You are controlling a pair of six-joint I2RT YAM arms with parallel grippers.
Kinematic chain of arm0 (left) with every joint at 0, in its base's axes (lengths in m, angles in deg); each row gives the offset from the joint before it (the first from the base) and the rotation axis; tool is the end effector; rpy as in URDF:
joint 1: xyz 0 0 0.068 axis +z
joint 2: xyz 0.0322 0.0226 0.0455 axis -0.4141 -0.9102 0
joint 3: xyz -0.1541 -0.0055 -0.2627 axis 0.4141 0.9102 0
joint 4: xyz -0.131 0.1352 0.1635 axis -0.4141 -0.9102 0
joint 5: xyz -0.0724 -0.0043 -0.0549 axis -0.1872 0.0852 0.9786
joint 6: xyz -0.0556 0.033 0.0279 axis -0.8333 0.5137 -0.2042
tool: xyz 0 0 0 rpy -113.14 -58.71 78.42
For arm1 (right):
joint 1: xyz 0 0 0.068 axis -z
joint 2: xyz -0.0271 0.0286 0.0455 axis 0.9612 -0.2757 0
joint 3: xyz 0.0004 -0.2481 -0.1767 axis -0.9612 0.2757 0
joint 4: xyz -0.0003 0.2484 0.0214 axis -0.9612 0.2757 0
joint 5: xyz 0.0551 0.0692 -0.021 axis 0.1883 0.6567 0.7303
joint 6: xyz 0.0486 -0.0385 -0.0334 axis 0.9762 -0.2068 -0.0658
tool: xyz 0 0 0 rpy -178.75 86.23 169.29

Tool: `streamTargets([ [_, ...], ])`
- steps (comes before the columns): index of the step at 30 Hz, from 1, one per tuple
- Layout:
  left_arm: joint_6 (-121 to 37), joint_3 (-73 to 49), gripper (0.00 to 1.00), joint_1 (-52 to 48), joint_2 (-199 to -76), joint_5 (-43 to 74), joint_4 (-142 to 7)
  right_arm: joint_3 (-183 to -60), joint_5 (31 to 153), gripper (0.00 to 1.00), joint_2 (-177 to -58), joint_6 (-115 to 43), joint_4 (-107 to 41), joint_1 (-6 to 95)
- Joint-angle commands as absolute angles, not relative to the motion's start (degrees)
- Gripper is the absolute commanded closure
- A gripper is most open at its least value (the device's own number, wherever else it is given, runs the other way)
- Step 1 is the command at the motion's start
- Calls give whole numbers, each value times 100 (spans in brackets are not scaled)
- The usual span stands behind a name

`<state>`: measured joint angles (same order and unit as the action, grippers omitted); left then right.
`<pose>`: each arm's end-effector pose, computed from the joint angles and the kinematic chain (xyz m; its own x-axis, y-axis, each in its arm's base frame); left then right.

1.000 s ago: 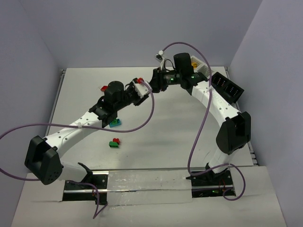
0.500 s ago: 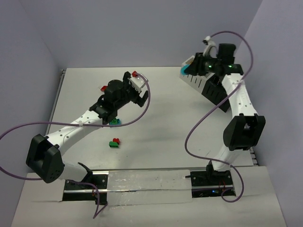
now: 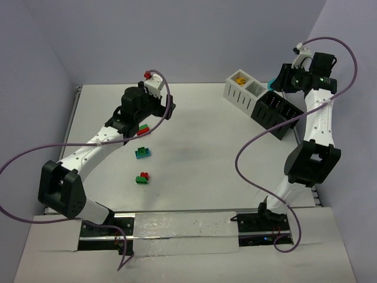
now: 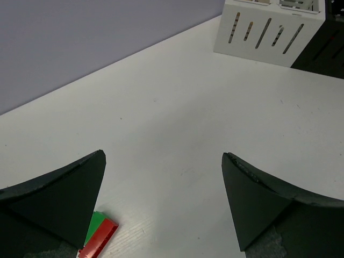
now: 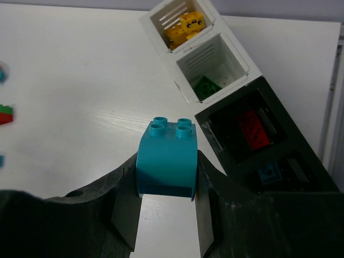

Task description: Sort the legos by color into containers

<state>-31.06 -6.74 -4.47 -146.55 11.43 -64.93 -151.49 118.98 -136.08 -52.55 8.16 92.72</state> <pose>0.3110 -0.1770 0.3677 -0.1986 0.1021 -0.9748 0.5466 0.8371 -0.0237 0.3818 -0.0949 0.4190 -0.5180 0.0293 -0.8549 -0.2612 0.9463 0.1907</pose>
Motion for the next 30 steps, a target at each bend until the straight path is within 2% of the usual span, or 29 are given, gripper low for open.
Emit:
streamTargets([
  [1,-3296,-1180,1,-408,-14899,1269,-6891,-15682,11488,100,-13876,-5635,1063,9289],
  [18,-3270,-1734,1,55,-15544,2012,-7283,-16177,10750,100,-14447,-6026,1523,9289],
  [30,-3129,-2222,1,216,-15953,2367,-7734,-16113,9593,100,-14756,-6727,1980,9310],
])
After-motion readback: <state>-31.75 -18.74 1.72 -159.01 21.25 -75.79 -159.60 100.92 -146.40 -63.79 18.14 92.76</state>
